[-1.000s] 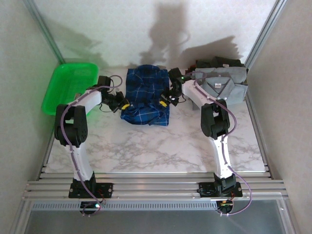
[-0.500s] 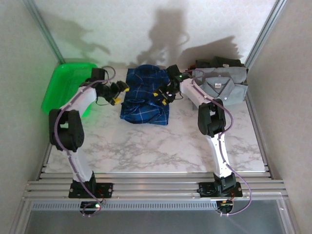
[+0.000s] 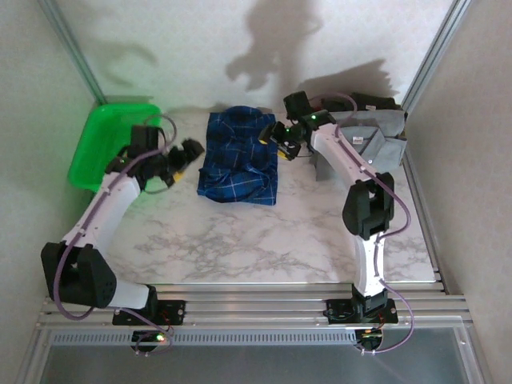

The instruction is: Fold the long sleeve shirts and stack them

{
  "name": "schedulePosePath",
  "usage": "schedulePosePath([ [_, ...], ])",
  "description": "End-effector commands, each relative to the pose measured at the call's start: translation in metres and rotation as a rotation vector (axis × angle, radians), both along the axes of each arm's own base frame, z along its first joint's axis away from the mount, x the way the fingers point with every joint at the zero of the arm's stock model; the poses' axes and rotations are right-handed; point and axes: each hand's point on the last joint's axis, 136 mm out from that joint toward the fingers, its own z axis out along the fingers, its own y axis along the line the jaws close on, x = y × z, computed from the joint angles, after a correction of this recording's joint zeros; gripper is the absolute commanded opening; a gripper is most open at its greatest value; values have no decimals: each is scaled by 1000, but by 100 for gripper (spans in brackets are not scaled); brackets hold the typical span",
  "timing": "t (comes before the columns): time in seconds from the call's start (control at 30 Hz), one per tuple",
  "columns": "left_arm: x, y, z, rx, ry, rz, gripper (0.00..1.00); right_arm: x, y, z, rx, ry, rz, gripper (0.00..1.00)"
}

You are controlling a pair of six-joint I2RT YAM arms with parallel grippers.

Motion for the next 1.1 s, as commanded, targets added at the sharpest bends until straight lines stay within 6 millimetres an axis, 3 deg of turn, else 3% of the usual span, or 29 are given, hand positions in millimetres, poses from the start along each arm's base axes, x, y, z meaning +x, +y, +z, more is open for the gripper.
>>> schedulePosePath([
  [0.0,-32,-19,-42,-43,91,-51,96,-33,-13,-19,-80,29,70,68],
  [0.17,-33,-35,-72,-114,105,-88,87,-82,-11,-61,-18,111,74,59],
  [0.33,-13,-40,-96,-103,134,-98,75,-94,10,-94,21,134,88,49],
  [0.53,10,-31,-125,-25,180,-60,65,-88,32,-119,37,148,88,47],
  [0.7,33,-31,-124,-31,145,-18,63,-76,36,-127,30,147,73,42],
  [0.93,55,-28,-134,16,169,-21,55,-57,42,-127,35,130,47,34],
  [1.07,64,-35,-132,-1,168,-42,42,-49,48,-120,42,122,48,31],
])
